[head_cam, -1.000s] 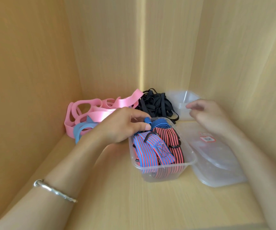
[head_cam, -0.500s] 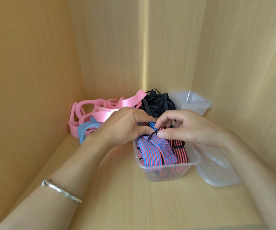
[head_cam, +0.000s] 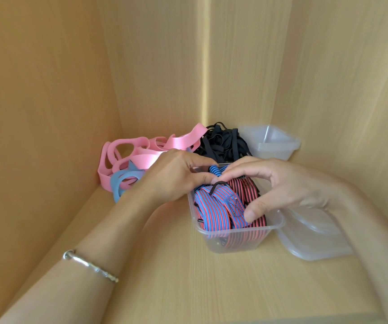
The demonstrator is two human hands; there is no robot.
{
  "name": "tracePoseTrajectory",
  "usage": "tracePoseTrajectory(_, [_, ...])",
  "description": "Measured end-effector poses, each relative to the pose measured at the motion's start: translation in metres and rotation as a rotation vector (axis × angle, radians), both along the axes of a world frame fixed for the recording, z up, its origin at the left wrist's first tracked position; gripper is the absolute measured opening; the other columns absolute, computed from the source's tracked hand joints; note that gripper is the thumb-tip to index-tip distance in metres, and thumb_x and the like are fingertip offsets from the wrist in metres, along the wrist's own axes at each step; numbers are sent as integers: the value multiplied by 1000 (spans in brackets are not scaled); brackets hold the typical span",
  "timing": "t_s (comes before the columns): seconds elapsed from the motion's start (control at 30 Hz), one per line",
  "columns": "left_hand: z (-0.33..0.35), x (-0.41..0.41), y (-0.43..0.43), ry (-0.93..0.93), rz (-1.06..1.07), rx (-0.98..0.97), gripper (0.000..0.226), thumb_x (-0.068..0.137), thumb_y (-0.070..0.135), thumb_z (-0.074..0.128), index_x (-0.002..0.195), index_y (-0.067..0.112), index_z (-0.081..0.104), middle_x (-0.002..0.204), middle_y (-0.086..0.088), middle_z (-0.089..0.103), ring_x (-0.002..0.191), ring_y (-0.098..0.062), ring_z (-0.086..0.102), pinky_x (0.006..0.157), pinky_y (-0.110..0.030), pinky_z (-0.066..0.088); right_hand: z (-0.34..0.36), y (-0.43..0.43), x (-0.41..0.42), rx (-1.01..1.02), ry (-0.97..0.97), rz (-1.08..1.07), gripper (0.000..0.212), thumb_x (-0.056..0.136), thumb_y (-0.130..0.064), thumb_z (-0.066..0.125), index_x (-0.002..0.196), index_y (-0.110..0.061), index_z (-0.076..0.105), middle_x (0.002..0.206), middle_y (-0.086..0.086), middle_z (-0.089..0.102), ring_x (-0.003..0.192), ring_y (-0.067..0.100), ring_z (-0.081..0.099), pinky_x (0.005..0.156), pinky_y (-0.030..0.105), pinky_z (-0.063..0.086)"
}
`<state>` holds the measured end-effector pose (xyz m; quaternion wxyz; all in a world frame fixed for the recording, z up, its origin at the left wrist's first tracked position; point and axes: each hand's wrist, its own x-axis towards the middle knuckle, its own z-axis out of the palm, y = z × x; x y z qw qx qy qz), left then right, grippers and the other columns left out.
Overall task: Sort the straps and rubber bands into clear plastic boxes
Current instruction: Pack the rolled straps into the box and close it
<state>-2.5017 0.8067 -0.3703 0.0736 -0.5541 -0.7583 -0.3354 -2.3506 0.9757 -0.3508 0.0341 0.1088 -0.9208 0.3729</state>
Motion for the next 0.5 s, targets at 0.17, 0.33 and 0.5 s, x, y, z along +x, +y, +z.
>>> tracePoseTrajectory(0.17, [-2, 0, 0, -25, 41, 3, 19, 82, 37, 72, 100, 30, 74, 82, 11, 71, 72, -13, 62, 71, -30, 47, -4, -5, 5, 7, -4, -16, 70, 53, -36, 85, 114, -55, 57, 122, -35, 48, 125, -13, 41, 105, 11, 30])
tracePoseTrajectory(0.33, [-1, 2, -1, -12, 82, 26, 20, 82, 37, 71, 100, 30, 75, 75, 9, 71, 74, -13, 61, 66, -25, 44, -7, -11, 2, 71, 75, -67, 65, 53, -49, 79, 114, -52, 55, 120, -35, 46, 123, -11, 44, 105, 16, 32])
tracePoseTrajectory(0.5, [-1, 0, -3, -15, 117, 1, 22, 81, 41, 71, 100, 32, 75, 82, 2, 74, 75, -14, 63, 70, -27, 46, -9, -12, -2, 97, 115, -68, 61, 54, -52, 75, 111, -52, 54, 120, -35, 46, 121, -12, 44, 102, 8, 30])
